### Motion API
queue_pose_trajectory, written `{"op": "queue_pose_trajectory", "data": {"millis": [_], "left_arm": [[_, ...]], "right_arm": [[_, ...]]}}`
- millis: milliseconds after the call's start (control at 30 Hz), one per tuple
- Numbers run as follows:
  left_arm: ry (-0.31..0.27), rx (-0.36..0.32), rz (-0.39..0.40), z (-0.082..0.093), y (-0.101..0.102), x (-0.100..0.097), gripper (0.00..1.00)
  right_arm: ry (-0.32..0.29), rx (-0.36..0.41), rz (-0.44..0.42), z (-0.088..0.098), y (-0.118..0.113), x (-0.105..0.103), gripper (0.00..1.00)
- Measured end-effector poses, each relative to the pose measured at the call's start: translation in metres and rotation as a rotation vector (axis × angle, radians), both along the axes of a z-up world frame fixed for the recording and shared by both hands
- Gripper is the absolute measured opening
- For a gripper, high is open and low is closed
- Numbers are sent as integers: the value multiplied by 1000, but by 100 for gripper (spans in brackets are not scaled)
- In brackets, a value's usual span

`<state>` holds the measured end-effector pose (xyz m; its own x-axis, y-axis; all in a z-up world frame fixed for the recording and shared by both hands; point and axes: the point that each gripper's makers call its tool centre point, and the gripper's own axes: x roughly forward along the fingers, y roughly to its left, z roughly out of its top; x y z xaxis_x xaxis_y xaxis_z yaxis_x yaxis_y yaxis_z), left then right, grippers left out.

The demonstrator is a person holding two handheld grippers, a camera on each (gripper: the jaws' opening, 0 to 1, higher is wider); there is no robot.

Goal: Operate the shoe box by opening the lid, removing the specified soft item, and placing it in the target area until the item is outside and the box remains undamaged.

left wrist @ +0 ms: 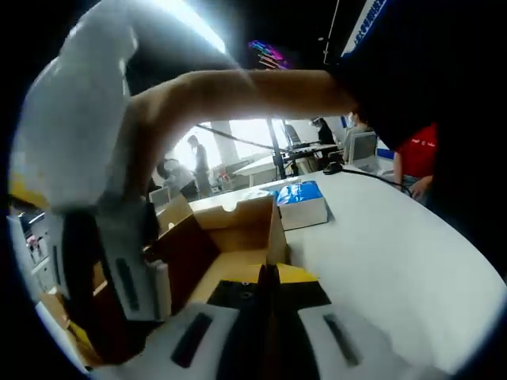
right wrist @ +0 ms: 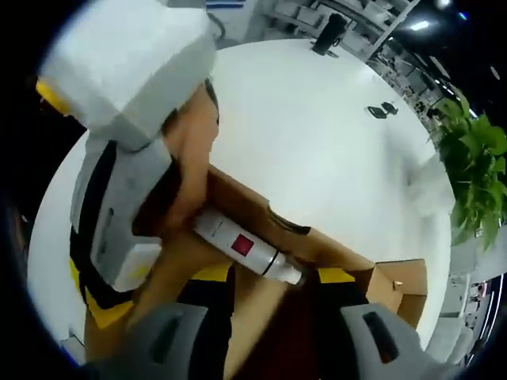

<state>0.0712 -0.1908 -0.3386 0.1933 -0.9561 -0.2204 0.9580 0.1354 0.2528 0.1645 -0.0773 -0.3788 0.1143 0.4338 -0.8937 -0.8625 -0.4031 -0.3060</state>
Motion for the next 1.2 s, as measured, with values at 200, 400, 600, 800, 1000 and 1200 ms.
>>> {"op": "queue_pose_trajectory", "data": {"millis": [200,400,600,800,1000,1200], "left_arm": [[0,0,0,0,0,0,4],[-1,-1,0,0,0,0,4],[-1,-2,1,0,1,1,4],[-1,-2,0,0,1,1,4],[-1,-2,0,1,1,1,4],[-3,-3,0,0,2,2,4]], "right_arm": [[10,-52,4,-16,2,1,36],[26,-87,-24,-21,-8,-1,36],[44,-92,-27,-23,-12,-5,33],[54,-91,-78,-23,-20,0,31],[62,-57,-165,-21,-43,4,25],[80,-38,-244,-20,-65,4,21]]}}
